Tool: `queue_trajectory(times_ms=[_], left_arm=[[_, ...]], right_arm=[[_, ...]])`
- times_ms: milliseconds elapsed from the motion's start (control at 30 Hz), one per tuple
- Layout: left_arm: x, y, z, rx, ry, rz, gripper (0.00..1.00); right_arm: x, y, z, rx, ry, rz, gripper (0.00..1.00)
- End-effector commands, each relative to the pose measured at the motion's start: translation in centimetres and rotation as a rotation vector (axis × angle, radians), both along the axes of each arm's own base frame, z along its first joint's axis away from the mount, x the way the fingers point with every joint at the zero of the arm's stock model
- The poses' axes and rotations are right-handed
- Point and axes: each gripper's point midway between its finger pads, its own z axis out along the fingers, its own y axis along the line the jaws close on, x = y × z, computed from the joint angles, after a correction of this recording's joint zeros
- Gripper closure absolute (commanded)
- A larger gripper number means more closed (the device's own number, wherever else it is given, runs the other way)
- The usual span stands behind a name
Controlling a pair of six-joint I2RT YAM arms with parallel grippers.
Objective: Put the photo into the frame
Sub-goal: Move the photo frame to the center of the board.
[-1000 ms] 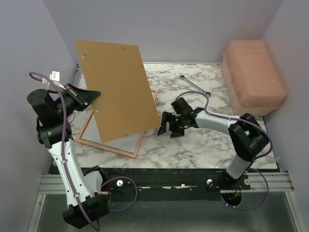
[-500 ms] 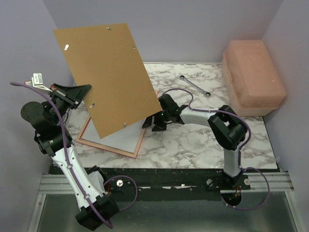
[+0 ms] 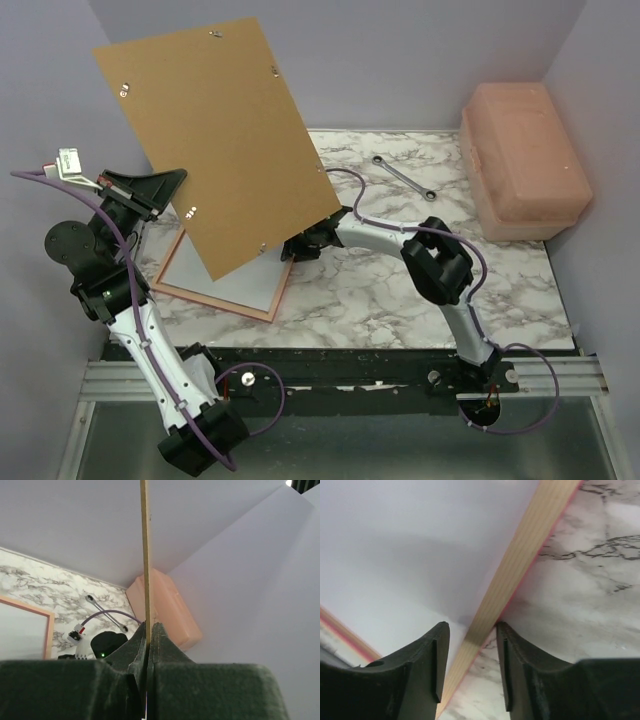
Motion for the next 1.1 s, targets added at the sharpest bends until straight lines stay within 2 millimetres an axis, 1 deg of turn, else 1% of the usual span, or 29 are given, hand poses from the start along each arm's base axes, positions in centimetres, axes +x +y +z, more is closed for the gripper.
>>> queue_trajectory(times_ms=[0, 33, 67, 133, 167, 300, 400, 533, 800, 967, 1000, 1067], left_arm=[[-1.5, -1.2, 0.5, 0.094, -0.046, -0.018, 1.00], [-1.5, -1.2, 0.3, 0.102, -0.044, -0.011, 1.00], [-1.6, -1.2, 0.1, 0.112, -0.043, -0.003, 1.00], [-1.7, -1.2, -0.3, 0.124, -0.035, 0.006, 1.00], [-1.7, -1.2, -0.4, 0.126, -0.032, 0.006, 1.00], [-1.7, -1.3, -0.6, 0.123, -0.035, 0.005, 1.00], [-1.8, -1.3, -0.6, 0.121, -0.037, 0.001, 1.00], [-1.8, -1.4, -0.7, 0.115, -0.041, -0.006, 1.00], [-1.6, -1.4, -1.2, 0.103, -0.027, -0.027, 1.00], [-1.6, -1.4, -1.1, 0.108, -0.030, -0.031, 1.00], [-1.6, -1.4, -1.1, 0.108, -0.030, -0.031, 1.00], [-1.7, -1.5, -1.0, 0.109, -0.037, -0.035, 1.00]], right_arm=[[-1.6, -7.8, -7.8, -0.477, 0.021, -0.010, 0.60], [-1.6, -8.3, -8.2, -0.508, 0.018, -0.011, 0.70], [-1.6, -9.0, -8.5, -0.545, 0.018, -0.018, 0.76], [-1.7, -10.5, -8.9, -0.611, 0.013, -0.022, 0.85], [-1.8, -11.1, -8.9, -0.636, 0.011, -0.023, 0.88], [-2.6, -13.6, -8.4, -0.687, -0.009, -0.031, 0.93], [-4.1, -15.4, -8.1, -0.702, 0.000, -0.023, 0.96], [-5.9, -18.0, -7.8, -0.720, 0.018, -0.026, 0.98], [-9.0, -24.3, -8.0, -0.779, 0.072, -0.011, 0.98], [-10.0, -28.2, -6.9, -0.770, 0.109, -0.038, 0.98], [-10.0, -28.7, -6.7, -0.760, 0.115, -0.047, 0.98], [-10.0, -28.8, -5.8, -0.711, 0.126, -0.058, 0.97]])
